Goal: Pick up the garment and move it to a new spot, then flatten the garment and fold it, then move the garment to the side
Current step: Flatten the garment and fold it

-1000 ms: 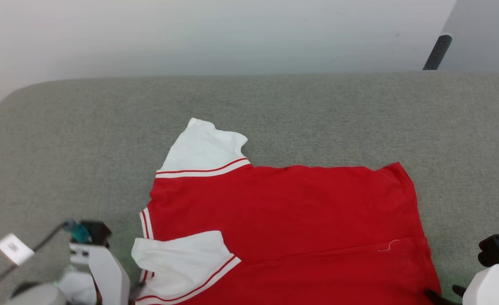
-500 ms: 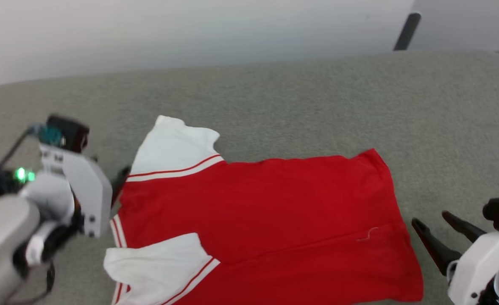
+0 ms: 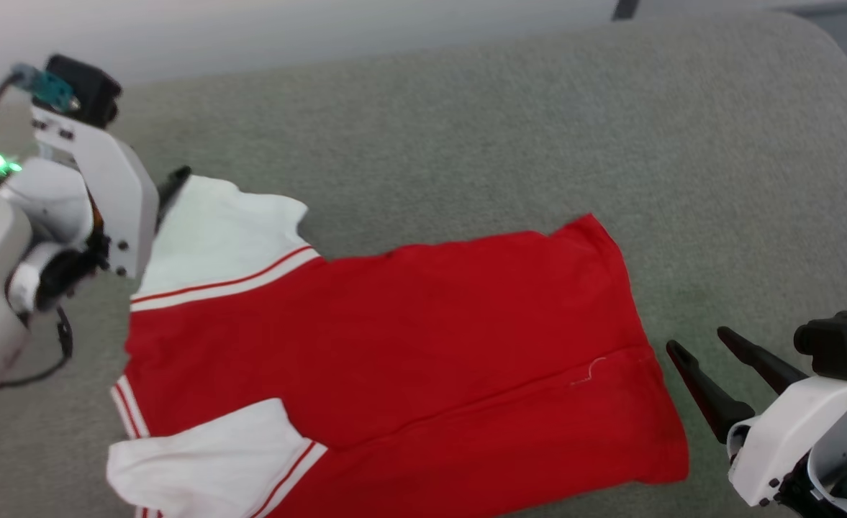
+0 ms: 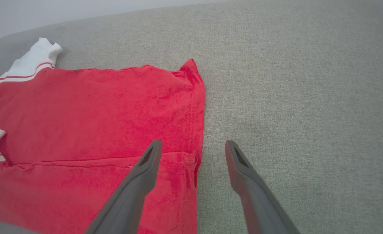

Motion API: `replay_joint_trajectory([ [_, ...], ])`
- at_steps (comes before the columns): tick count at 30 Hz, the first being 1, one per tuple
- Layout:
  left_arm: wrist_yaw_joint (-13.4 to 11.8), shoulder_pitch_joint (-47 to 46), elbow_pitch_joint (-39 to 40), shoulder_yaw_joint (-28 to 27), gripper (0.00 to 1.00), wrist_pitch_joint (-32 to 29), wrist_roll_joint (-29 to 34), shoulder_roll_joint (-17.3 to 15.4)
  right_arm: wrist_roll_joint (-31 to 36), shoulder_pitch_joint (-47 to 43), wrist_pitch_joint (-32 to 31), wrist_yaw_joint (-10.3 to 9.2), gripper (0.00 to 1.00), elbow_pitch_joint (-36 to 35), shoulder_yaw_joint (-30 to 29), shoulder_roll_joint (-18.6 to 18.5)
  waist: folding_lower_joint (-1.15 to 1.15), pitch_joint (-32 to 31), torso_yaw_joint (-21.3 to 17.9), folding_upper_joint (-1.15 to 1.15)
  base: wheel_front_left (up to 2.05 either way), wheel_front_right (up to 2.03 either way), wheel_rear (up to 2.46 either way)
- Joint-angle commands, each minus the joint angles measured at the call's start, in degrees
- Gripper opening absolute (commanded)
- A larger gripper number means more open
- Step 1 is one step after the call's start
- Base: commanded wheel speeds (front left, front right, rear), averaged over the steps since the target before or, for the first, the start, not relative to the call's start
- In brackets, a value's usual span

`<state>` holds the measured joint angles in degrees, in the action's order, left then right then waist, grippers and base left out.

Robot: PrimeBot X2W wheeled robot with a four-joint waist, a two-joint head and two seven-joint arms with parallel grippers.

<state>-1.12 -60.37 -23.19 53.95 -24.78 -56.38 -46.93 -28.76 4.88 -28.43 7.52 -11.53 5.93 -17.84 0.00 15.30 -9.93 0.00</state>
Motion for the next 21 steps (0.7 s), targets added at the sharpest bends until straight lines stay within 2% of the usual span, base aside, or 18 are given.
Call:
replay_joint_trajectory([
  [1, 0.7, -1.0, -1.35, 0.06, 1.0, -0.31, 0.13, 0.48, -0.78, 0.85, 0.51, -0.06, 1.0, 0.08, 0.3, 0.17, 0.0, 2.32, -2.14, 0.0, 0.0, 0.0, 0.0],
  [9, 5.09, -5.18, -12.98, 1.74, 1.0, -2.87, 0.66, 3.63, -1.65, 2.05, 2.37, -0.06, 1.0, 1.27, 1.48, 0.42, 0.0, 5.24, -3.9, 0.0, 0.0, 0.0, 0.0],
  [21, 7.45, -6.43, -24.89, 3.39, 1.0, -9.23, -2.44, 8.61, -2.47, 4.17, 3.36, -0.06, 1.0, 2.42, 2.07, -0.1, 0.0, 6.86, -4.28, 0.0, 0.0, 0.0, 0.0],
])
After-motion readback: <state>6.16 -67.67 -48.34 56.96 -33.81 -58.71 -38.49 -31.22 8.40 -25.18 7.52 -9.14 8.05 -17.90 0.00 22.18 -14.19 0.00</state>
